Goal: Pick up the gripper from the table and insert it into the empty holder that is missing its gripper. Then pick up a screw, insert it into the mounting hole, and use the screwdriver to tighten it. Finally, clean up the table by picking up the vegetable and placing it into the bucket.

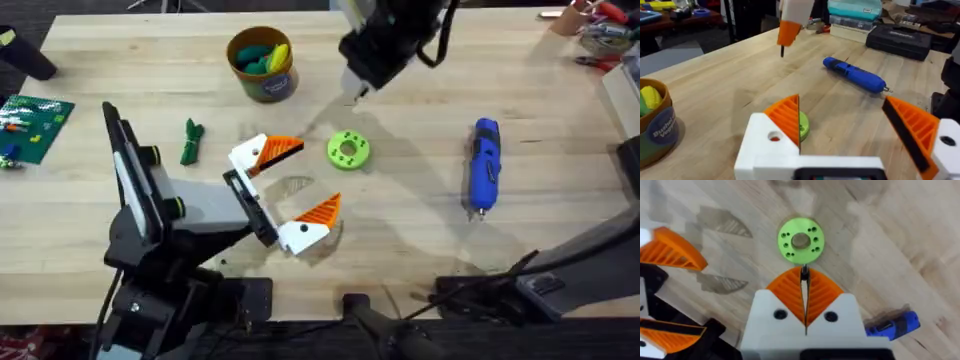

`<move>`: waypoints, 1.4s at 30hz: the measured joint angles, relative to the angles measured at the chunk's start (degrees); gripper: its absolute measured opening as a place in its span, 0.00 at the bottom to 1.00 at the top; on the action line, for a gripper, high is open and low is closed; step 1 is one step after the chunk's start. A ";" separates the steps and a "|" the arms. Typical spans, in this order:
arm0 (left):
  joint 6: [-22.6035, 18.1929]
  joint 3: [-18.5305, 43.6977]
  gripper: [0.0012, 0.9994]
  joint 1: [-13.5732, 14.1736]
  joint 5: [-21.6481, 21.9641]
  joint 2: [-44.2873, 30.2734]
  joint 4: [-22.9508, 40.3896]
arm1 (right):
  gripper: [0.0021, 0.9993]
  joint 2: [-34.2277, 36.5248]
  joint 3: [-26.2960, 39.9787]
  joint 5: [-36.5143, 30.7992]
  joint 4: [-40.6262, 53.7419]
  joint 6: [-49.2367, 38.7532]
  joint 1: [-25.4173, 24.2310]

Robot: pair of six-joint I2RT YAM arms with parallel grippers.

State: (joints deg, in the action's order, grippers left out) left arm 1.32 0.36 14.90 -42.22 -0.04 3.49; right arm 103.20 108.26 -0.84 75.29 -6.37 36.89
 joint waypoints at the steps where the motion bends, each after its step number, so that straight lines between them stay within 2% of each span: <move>1: 0.00 0.00 0.99 0.00 0.00 0.01 0.00 | 0.00 0.00 1.12 0.00 0.62 -0.44 0.01; 12: 0.01 0.00 0.99 0.00 0.00 0.01 0.00 | 0.00 -0.01 5.72 0.01 1.45 -3.11 1.38; 18: 0.00 0.00 0.99 0.00 0.00 0.01 -0.01 | 0.00 -0.01 9.10 0.02 0.98 -3.74 6.51; 30: 0.00 0.00 0.99 0.00 0.00 0.00 0.00 | 0.00 0.00 11.66 0.05 2.15 -6.19 18.31; 35: 0.00 0.00 0.99 0.00 0.00 0.01 0.00 | 0.00 -0.04 16.26 0.07 3.14 -7.35 20.04; 42: 0.00 0.00 0.99 0.00 0.00 0.00 0.00 | 0.00 -0.04 17.86 0.02 4.08 -10.95 22.11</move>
State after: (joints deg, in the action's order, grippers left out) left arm 1.32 0.36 14.90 -42.22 -0.04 3.49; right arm 103.15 126.11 -0.82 79.37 -17.33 59.00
